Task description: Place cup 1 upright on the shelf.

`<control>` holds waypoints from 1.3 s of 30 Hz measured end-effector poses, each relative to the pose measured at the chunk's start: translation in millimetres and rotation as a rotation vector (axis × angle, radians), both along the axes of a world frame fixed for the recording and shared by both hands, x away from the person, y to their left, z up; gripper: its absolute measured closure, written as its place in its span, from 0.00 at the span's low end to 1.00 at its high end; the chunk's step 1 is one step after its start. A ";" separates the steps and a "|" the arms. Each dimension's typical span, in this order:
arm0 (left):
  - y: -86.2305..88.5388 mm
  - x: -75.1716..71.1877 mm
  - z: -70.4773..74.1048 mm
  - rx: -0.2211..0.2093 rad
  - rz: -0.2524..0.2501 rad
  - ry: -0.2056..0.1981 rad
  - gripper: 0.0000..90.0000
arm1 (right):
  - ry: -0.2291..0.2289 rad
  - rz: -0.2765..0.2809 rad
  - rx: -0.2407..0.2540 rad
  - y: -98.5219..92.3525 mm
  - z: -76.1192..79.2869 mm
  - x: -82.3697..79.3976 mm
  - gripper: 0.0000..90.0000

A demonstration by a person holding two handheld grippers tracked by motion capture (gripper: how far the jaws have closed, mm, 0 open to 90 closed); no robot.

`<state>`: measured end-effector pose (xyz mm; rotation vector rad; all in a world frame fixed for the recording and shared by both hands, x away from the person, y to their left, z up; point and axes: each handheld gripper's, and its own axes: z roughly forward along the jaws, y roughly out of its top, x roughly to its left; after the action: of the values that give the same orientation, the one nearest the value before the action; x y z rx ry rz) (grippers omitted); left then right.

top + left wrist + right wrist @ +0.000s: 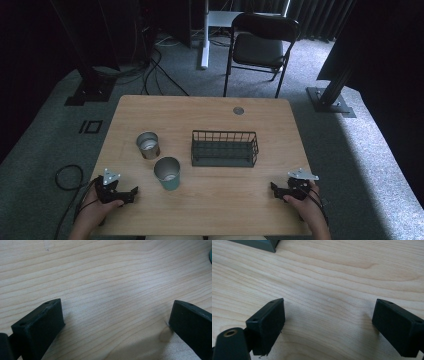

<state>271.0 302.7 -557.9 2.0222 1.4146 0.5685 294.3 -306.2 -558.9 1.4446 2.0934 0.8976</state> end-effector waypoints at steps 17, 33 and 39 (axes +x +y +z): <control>0.2 0.2 0.0 0.000 -0.003 0.000 0.00 | -0.002 0.024 -0.002 -0.7 0.1 0.1 0.12; 0.2 0.2 0.0 0.000 -0.003 0.000 0.00 | -0.020 0.204 0.003 28.3 10.7 -2.4 0.14; 0.2 0.2 0.0 0.000 -0.003 0.000 0.00 | -0.027 0.243 0.014 40.9 11.9 -1.0 0.14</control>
<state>271.2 302.9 -557.9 2.0235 1.4114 0.5672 293.3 -265.3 -547.0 1.1936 2.2800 1.0170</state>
